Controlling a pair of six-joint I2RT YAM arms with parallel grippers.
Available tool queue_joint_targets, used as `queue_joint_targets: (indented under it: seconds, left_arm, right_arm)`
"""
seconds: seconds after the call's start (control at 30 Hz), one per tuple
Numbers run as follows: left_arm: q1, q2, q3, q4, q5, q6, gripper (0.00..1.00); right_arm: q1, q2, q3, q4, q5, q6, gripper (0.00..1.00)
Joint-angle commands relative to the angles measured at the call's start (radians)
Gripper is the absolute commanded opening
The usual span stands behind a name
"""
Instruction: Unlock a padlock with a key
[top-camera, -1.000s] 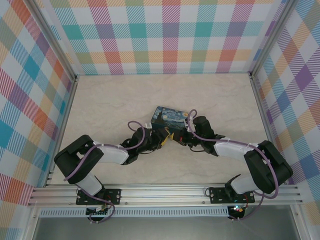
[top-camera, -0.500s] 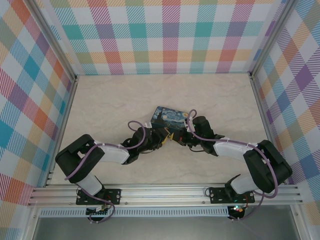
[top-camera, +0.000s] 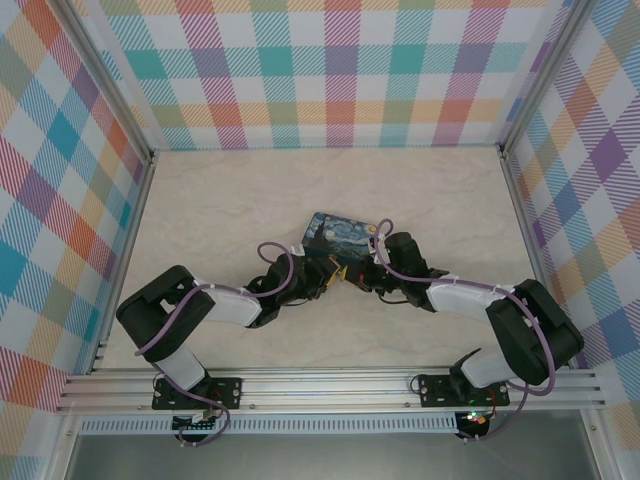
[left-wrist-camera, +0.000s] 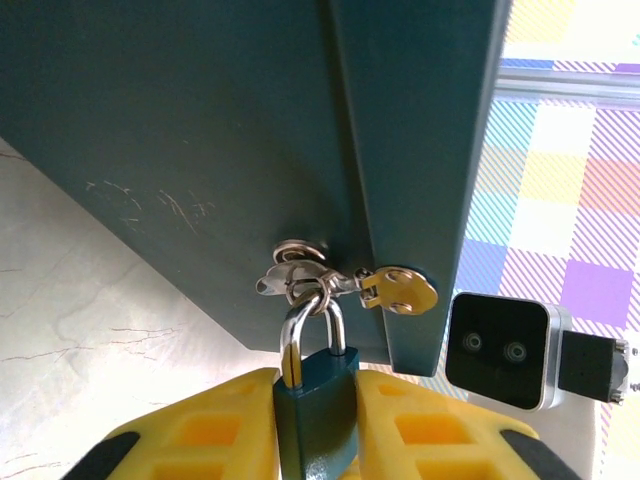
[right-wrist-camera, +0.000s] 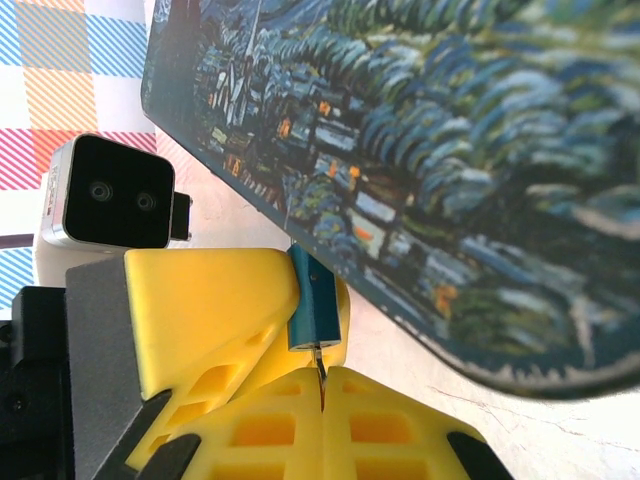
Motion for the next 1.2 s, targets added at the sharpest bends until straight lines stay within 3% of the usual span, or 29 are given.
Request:
queue_joint_targets:
  seconds: [0.0,0.27,0.73,0.97,1.17]
  left_arm:
    - [-0.008,0.016,0.024,0.034,-0.009,-0.008,0.18]
    - [-0.007,0.008,0.024,0.020,-0.011,-0.007,0.00]
    - [-0.008,-0.014,0.019,-0.006,-0.023,-0.002,0.00]
    - [-0.008,-0.019,0.025,-0.018,-0.017,-0.003,0.00]
    - [-0.009,-0.020,0.036,-0.022,-0.006,-0.016,0.00]
  right_arm:
    - [0.005,-0.004,0.036,0.046,-0.022,0.012,0.00]
    - [0.004,0.005,0.014,0.089,-0.013,0.036,0.04]
    - [-0.006,-0.114,-0.035,-0.106,0.099,-0.099,0.37]
    - [-0.009,-0.261,-0.002,-0.314,0.231,-0.456,0.45]
    - [0.035,-0.376,-0.016,-0.340,0.361,-0.836,0.47]
